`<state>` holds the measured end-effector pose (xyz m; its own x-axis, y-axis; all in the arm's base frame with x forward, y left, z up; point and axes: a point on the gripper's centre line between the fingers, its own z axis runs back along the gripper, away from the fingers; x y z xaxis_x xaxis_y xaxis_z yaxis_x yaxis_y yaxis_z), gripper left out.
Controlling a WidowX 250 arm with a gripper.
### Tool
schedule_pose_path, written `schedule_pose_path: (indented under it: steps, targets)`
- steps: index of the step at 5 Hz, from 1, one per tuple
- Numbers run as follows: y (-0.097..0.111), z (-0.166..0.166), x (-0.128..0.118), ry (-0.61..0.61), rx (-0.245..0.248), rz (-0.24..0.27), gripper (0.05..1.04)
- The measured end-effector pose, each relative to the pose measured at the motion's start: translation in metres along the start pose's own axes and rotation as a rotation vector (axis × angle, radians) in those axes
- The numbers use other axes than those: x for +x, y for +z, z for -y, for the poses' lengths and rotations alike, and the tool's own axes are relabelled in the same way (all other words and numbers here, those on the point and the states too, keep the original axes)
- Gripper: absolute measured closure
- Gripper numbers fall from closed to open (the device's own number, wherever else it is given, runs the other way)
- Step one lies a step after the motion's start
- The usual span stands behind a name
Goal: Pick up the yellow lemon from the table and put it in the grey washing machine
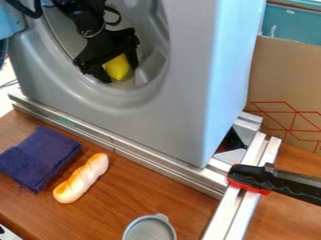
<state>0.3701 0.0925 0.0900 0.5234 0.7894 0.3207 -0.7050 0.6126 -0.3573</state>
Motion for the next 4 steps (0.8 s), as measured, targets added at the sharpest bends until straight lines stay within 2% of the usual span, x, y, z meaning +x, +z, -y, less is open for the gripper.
schedule_pose_path:
  steps: [1,2,3,4]
  targets:
    - [0.011,-0.017,-0.010,-0.085,0.090,-0.034,0.089]
    - [0.055,-0.031,-0.027,-0.100,0.091,0.015,0.088]
    - [0.072,-0.053,-0.049,-0.151,0.061,-0.102,0.087]
    - [0.095,-0.073,-0.071,-0.271,0.081,-0.236,0.087]
